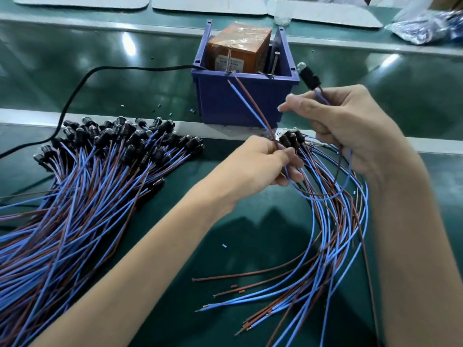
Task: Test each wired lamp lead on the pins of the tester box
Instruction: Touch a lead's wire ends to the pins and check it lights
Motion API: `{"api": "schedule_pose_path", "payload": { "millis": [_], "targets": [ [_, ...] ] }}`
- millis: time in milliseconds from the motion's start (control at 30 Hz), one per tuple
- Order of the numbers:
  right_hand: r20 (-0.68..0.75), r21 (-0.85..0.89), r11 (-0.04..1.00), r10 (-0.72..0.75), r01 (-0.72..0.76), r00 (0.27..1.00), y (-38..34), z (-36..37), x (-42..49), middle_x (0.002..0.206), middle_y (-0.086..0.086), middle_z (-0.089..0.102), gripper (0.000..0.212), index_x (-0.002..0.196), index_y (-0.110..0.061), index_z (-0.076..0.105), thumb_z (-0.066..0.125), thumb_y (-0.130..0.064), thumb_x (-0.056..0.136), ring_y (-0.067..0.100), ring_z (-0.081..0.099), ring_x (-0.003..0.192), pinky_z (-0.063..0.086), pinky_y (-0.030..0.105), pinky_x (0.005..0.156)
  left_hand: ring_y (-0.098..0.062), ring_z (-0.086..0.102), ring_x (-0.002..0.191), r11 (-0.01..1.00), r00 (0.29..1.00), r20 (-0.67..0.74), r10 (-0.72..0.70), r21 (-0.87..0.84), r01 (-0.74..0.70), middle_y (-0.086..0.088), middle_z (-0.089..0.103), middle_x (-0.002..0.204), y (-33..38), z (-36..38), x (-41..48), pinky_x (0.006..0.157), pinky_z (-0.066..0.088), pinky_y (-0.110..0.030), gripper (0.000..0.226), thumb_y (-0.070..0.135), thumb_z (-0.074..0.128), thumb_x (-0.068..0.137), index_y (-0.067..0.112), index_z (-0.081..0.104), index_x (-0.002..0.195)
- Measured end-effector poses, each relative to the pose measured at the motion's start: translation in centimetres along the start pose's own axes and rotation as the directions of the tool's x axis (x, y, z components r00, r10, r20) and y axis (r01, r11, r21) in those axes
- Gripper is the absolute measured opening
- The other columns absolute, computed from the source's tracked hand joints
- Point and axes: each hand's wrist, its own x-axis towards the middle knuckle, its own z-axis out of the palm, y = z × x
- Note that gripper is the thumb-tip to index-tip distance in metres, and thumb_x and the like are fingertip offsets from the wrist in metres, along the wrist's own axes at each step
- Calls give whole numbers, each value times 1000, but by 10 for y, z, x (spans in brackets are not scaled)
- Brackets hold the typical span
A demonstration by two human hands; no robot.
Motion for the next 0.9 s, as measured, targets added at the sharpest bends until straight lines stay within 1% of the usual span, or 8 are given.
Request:
{"api": "schedule_pose_path", "payload": {
  "millis": [133,267,400,500,567,633,767,900],
  "targets": [
    [70,-49,998,30,-27,997,0,1,-2,51,-1,28,39,83,-10,77,78,-41,61,13,15,51,14,20,43,-1,52,52,990,1000,-8,10,141,-8,9,68,69,-8,0,1,62,44,-14,29,21,43,102,10,69,97],
    [161,-124,992,43,-23,986,0,1,-4,55,1,55,15,79,-17,78,81,-29,70,6,35,45,29,17,45,1,52,51,984,1000,-18,18,175,-14,10,69,68,-13,-2,2,59,44,-11,28,22,45,101,10,70,96],
    [200,-143,990,26,3,979,3,5,-3,65,0,71,4,72,-18,77,80,-18,72,7,60,59,50,22,63,1,53,50,980,1000,-17,24,196,-20,10,71,69,-15,-5,3,58,44,-11,26,23,48,100,11,70,93],
    [201,-164,986,24,10,979,3,8,-2,62,-2,67,8,69,-17,73,78,-16,75,7,57,56,48,25,63,-1,57,55,976,999,7,38,215,-39,9,74,76,-16,-10,4,65,47,-15,24,27,52,98,12,70,91],
    [168,-171,985,19,10,986,1,10,-2,57,-6,63,12,69,-17,70,74,-15,81,1,50,49,42,16,55,-4,59,57,982,998,5,62,179,-62,6,75,77,-15,-15,4,70,50,-20,22,27,54,97,12,70,90],
    [105,-129,992,24,-11,994,-2,12,-3,57,-7,64,16,72,-15,64,67,-12,88,-2,45,39,34,7,44,-2,57,53,991,993,-35,112,81,-109,3,74,72,-12,-20,4,61,49,-14,20,21,55,97,8,69,91],
    [3,113,987,113,-112,994,-8,14,-1,64,1,72,20,78,-14,49,52,-7,97,-1,43,32,28,9,33,3,56,47,982,974,-136,182,-22,-187,4,69,63,-5,-28,3,49,41,-6,19,11,54,96,0,68,89],
    [-99,85,992,99,-90,990,-4,13,6,63,-2,71,17,82,-17,49,52,-11,97,7,24,42,18,14,34,2,57,44,979,960,-202,194,-22,-203,2,67,61,1,-35,4,47,40,-6,16,8,55,95,4,64,82]
  ]
}}
